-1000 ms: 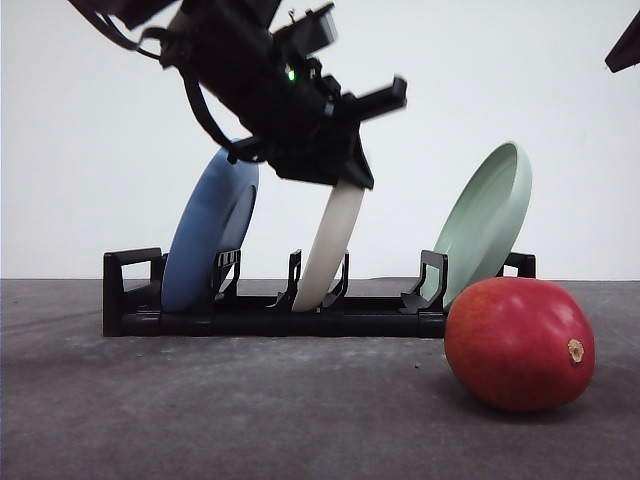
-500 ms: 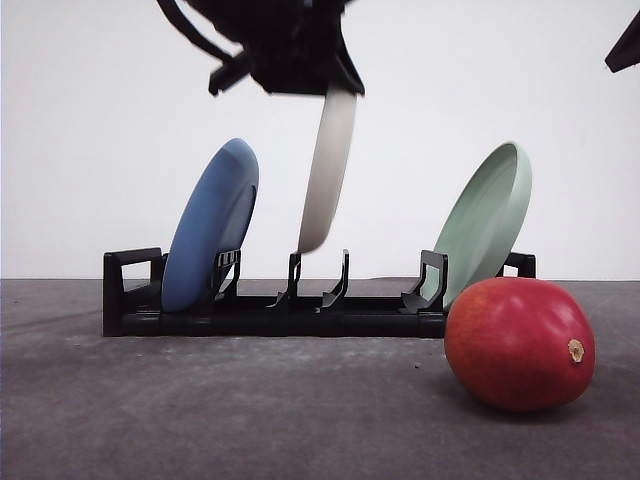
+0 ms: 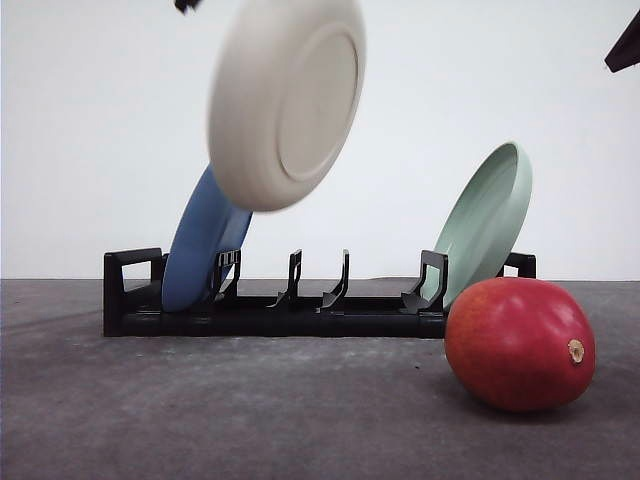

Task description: Place pomegranate in white plate

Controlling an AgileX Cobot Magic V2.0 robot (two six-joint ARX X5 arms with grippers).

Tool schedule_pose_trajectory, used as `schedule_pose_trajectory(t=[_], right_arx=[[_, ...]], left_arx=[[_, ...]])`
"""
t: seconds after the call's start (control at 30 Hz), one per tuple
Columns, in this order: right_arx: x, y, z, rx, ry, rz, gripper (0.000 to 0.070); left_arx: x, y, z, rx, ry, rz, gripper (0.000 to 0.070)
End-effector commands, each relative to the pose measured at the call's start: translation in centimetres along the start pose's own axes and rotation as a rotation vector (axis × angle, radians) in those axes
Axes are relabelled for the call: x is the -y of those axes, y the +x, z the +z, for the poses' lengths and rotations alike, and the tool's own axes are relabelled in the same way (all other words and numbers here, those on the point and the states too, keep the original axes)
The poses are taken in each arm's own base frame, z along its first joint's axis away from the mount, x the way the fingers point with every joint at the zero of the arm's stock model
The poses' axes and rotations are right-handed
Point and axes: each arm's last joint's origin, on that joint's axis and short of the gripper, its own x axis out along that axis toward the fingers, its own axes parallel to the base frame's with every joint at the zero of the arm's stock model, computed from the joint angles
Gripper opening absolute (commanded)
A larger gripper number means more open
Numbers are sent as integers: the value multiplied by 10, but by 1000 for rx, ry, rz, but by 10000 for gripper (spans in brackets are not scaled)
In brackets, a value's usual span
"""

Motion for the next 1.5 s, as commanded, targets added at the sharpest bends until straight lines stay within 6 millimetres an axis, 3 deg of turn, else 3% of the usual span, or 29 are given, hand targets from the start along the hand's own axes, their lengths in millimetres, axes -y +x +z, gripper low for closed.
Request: schedule_pose_trajectory(t=[0.0,0.3,0.53,0.8,1.17,1.47], right_arx=[[-2,-2,5,21,-11,7,291],[-2,-2,5,21,-11,7,291],[-2,-2,5,21,-11,9,291],[-2,-2,5,21,-8,8,290],[-2,-2,5,21,-8,8,291],[-1,-2,5,21,-9,6,291]], left_arx=[[4,-8,-2,30,-6,-27,6],[-4,-55,-33,175,-13,-92,6],[-12,-67,-67,140,27,-94,6],[-11,-53,-96,-69,326,-85,6],[-7,-11,-149,-312,829,-196,6],[-2,4,-182,-443,945,-80,6]])
